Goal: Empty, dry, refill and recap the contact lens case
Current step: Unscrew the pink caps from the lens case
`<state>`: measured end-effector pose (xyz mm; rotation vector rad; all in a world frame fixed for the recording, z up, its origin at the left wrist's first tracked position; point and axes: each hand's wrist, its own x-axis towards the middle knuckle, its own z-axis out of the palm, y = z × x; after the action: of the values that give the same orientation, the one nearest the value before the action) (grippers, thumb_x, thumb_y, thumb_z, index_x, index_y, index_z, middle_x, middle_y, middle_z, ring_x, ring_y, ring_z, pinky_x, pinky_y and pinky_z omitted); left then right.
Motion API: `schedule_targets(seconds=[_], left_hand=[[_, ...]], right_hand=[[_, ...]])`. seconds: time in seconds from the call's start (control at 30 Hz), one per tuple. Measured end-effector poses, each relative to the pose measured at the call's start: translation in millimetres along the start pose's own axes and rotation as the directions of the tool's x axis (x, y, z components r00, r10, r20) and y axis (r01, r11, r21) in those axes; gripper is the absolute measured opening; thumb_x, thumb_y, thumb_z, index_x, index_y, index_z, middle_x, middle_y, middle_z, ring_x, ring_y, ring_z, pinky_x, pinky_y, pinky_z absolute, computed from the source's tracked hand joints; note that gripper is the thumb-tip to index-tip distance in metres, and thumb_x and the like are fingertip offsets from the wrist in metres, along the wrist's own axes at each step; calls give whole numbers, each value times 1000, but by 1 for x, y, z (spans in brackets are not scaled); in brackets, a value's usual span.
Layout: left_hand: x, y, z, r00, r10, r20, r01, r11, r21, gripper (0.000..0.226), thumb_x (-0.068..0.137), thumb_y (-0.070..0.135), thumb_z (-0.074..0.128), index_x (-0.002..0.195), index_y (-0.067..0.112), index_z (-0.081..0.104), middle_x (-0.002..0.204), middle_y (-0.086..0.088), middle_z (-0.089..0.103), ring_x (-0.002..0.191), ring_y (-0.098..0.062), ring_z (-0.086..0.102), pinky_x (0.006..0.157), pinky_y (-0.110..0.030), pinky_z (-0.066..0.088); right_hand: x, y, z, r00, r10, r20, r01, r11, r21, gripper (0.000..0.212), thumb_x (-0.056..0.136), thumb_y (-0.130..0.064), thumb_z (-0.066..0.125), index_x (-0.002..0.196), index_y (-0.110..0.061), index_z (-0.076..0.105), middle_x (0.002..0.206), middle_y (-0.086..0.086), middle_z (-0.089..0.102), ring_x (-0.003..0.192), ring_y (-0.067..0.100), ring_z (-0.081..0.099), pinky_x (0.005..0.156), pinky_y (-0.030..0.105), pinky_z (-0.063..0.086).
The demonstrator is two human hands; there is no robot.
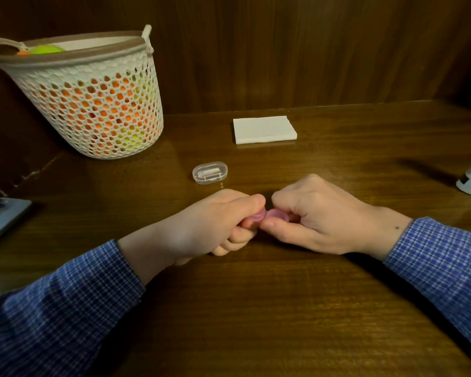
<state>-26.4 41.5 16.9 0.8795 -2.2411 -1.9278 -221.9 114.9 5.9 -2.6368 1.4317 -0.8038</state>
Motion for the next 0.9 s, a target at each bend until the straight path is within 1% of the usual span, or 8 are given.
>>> schedule_targets(seconds=[0.07, 0.17, 0.27, 0.33, 0.43, 0.6, 0.73, 0.9], left_hand=[[1, 2, 5, 993, -22, -112, 20, 1000, -20, 43, 109, 37, 36, 70, 21, 45, 51, 7, 35, 43, -8, 22, 38, -22, 15], [1, 4, 13, 960, -50, -277, 45, 999, -25, 40, 109, 39, 38, 77, 19, 51, 52, 7, 36, 40, -6, 25, 36, -19, 20], [2, 5, 15, 934, -85, -348, 79, 996, -32, 38, 109, 39, 40, 81, 19, 57, 51, 7, 37, 39, -5, 28, 35, -17, 23], [2, 6, 15, 937, -103, -335, 96, 995, -35, 37, 108, 36, 41, 80, 17, 57, 50, 6, 38, 38, -6, 28, 34, -17, 22], [0, 6, 13, 961, -75, -264, 77, 997, -5, 38, 108, 35, 40, 78, 17, 53, 49, 5, 37, 38, -7, 27, 35, -18, 20], [-4, 3, 11, 987, 3, -159, 1, 1000, 26, 39, 108, 31, 37, 74, 18, 48, 52, 5, 34, 41, -8, 23, 36, -20, 18], [-3, 2, 10, 990, 6, -144, -4, 1000, 13, 41, 109, 31, 36, 72, 19, 48, 51, 6, 34, 41, -7, 23, 38, -21, 16], [-2, 2, 10, 994, 16, -110, -15, 1000, 16, 46, 110, 31, 33, 67, 21, 45, 52, 5, 29, 42, -8, 20, 37, -20, 15]], right_hand=[[5, 0, -2, 999, 35, -27, -38, 995, -95, 54, 104, -49, 46, 60, -17, 51, 50, -9, 44, 41, 11, 38, 44, 23, 30], [11, -4, -3, 991, 123, -49, -132, 956, -261, 66, 101, -67, 36, 55, -22, 49, 45, -9, 43, 39, 11, 40, 44, 27, 34], [12, -8, 1, 978, 199, -62, -208, 911, -356, 73, 97, -78, 25, 54, -25, 51, 44, -11, 45, 40, 9, 45, 46, 24, 34], [9, -9, 2, 977, 208, -57, -215, 916, -340, 74, 97, -77, 22, 54, -26, 54, 44, -10, 46, 40, 9, 47, 46, 21, 31], [5, -11, 2, 982, 189, -27, -190, 956, -223, 68, 100, -69, 29, 55, -25, 55, 44, -8, 47, 39, 11, 45, 45, 18, 27], [3, -11, 0, 988, 151, 21, -150, 988, -42, 60, 101, -56, 45, 56, -18, 57, 46, -7, 49, 41, 15, 45, 43, 23, 34], [5, -6, 0, 990, 138, 30, -139, 990, 27, 58, 101, -51, 50, 55, -17, 56, 46, -6, 46, 42, 18, 43, 41, 24, 32], [6, -10, 3, 997, 63, 39, -67, 993, 101, 50, 100, -45, 53, 56, -22, 49, 47, -6, 46, 42, 18, 42, 41, 20, 28]])
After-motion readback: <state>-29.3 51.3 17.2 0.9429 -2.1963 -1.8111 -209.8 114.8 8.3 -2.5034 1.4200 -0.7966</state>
